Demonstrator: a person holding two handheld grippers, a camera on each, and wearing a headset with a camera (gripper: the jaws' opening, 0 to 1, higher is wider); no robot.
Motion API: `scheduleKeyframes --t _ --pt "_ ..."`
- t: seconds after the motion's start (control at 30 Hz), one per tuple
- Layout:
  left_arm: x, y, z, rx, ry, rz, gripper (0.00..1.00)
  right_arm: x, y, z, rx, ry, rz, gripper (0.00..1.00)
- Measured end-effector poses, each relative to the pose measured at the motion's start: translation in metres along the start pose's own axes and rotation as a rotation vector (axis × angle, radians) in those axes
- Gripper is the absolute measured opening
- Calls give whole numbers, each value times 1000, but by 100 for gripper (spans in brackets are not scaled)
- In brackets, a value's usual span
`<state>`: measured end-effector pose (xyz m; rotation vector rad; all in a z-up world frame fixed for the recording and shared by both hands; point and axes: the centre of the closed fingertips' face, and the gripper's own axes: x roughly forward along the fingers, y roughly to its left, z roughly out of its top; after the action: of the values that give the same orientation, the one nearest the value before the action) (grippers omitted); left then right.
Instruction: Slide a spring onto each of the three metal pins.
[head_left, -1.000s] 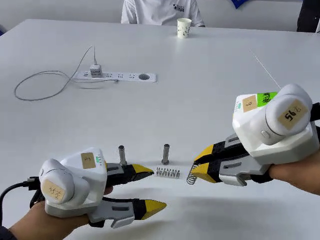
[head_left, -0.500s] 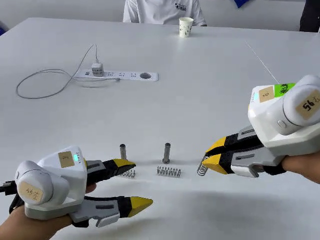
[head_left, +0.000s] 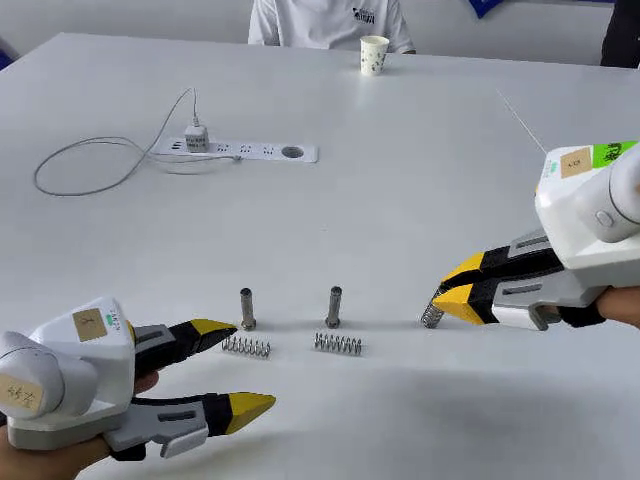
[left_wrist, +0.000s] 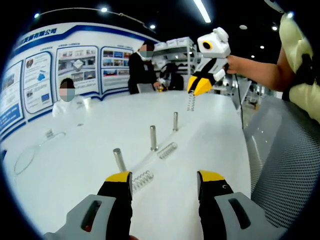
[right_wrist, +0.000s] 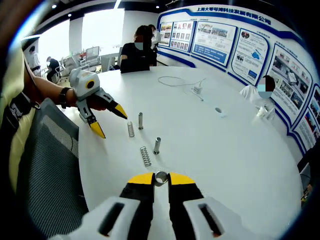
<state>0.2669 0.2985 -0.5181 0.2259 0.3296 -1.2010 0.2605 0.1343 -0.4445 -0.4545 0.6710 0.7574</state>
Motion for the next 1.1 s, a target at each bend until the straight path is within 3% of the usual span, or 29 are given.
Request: scheduleKeyframes --t 0.43,1.1 --pt "-9 7 -6 -29 3 40 54 -4 -34 -4 9 26 -70 11" --pt "-12 9 -8 -51 -9 56 54 12 -50 -11 25 55 -72 11"
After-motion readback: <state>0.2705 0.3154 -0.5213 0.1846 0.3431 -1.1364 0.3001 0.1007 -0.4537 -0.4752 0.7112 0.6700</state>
